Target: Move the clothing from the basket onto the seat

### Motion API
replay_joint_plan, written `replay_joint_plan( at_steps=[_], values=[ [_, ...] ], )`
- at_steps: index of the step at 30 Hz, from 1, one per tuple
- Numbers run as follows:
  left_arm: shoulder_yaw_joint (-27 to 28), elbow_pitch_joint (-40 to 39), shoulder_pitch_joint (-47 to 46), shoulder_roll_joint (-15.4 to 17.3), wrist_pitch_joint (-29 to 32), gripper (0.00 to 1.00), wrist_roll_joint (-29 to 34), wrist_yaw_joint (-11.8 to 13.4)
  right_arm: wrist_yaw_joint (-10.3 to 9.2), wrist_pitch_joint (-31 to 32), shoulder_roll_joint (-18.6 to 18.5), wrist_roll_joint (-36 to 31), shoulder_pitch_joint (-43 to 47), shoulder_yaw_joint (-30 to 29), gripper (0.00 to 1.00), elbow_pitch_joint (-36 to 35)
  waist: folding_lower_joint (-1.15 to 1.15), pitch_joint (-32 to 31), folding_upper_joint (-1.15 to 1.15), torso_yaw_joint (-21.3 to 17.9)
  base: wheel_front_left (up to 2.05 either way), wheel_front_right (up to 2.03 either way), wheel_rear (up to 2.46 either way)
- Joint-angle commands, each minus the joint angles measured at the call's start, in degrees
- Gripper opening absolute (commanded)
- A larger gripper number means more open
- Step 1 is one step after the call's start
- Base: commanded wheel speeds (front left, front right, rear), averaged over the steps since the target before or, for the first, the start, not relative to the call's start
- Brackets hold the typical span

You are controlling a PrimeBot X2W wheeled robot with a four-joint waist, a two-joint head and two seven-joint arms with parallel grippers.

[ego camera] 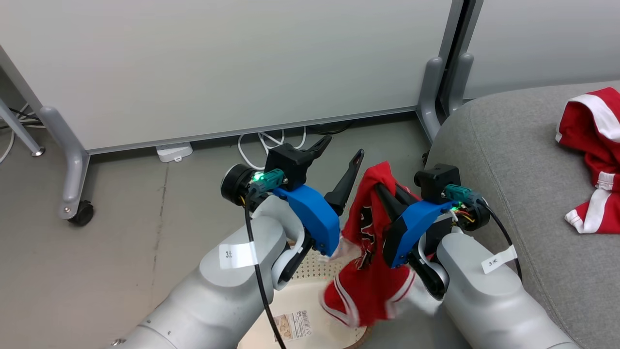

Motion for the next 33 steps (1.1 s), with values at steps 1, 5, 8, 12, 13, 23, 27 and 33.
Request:
replay_joint_plan(
  at_steps=[1, 5, 8, 12, 13, 23, 27, 33],
  values=[
    [1.5, -0.6, 1.4, 0.0, -0.3, 1.00, 1.0, -0.2, 0.01, -0.3, 0.1, -0.5, -0.3, -0.4, 0.00, -0.5, 0.00, 0.0, 0.00, 0.1, 0.00, 0.00, 0.00],
    [5.2, -3.1, 4.4, 1.1, -0.3, 1.00, 4.3, -0.6, 0.01, -0.3, 0.1, -1.1, 0.1, -1.1, 0.00, -1.1, 0.00, 0.0, 0.00, 0.3, 0.00, 0.00, 0.00],
    [7.3, -4.9, 6.2, 1.9, -0.3, 1.00, 6.4, -0.8, 0.01, -0.3, 0.1, -1.4, 0.3, -1.5, 0.00, -1.3, 0.00, 0.0, 0.00, 0.4, 0.00, 0.00, 0.00],
    [12.1, -9.2, 11.2, 3.4, -0.2, 1.00, 10.8, -1.3, 0.01, -0.3, 0.1, -2.3, 0.4, -2.4, 0.00, -1.9, 0.00, 0.2, 0.00, 0.6, 0.00, 0.00, 0.00],
    [13.4, -10.4, 12.6, 3.7, -0.2, 1.00, 11.9, -1.3, 0.01, -0.3, 0.1, -2.4, 0.5, -2.6, 0.00, -2.0, 0.00, 0.2, 0.00, 0.6, 0.00, 0.00, 0.00],
    [25.8, -19.4, 25.6, 5.6, -0.2, 1.00, 21.6, -3.7, 0.01, -0.3, 0.1, -3.5, 1.3, -3.7, 0.00, -3.7, 0.00, 0.2, 0.00, 0.5, 0.00, 0.00, 0.00],
    [29.3, -21.0, 29.6, 5.6, -0.2, 1.00, 24.5, -4.4, 0.01, -0.3, 0.1, -3.7, 2.2, -3.8, 0.00, -4.4, 0.00, -0.1, 0.00, 0.3, 0.00, 0.00, 0.00],
    [32.0, -21.8, 32.7, 4.8, -0.2, 1.00, 27.2, -4.9, 0.01, -0.3, 0.1, -4.0, 2.4, -4.2, 0.00, -4.7, 0.00, -0.3, 0.00, 0.2, 0.00, 0.00, 0.00]
  ],
)
